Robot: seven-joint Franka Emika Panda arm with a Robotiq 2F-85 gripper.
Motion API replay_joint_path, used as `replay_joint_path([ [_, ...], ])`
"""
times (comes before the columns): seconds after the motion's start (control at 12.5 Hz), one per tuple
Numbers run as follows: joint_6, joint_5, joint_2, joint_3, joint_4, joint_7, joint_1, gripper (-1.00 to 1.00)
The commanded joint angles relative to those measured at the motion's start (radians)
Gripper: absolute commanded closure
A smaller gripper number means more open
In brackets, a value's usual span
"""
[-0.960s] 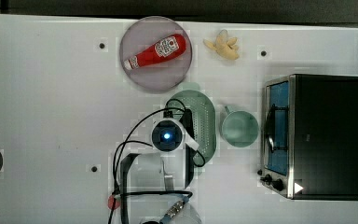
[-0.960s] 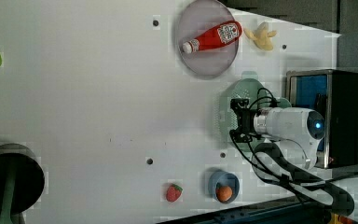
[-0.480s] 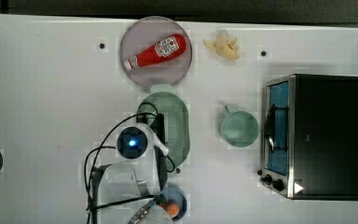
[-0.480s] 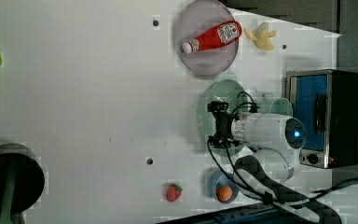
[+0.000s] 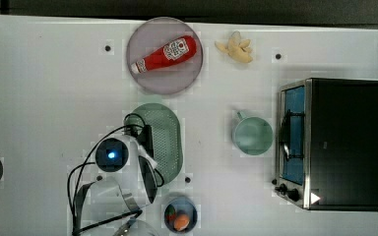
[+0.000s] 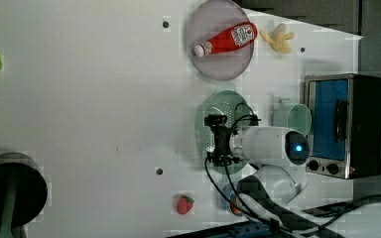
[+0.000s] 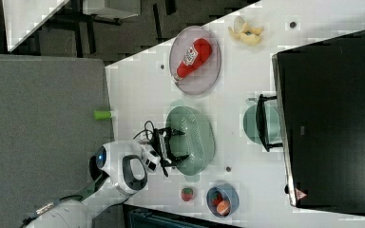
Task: Drag strainer right to left.
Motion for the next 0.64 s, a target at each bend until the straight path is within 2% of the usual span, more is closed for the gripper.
replay_joint_path([
  [0.08, -0.031, 0.016, 0.031, -0.006, 0.078, 0.053, 0.052, -1.0],
  [0.64, -0.114, 0.021, 0.112, -0.002, 0.239, 0.191, 0.155, -1.0],
])
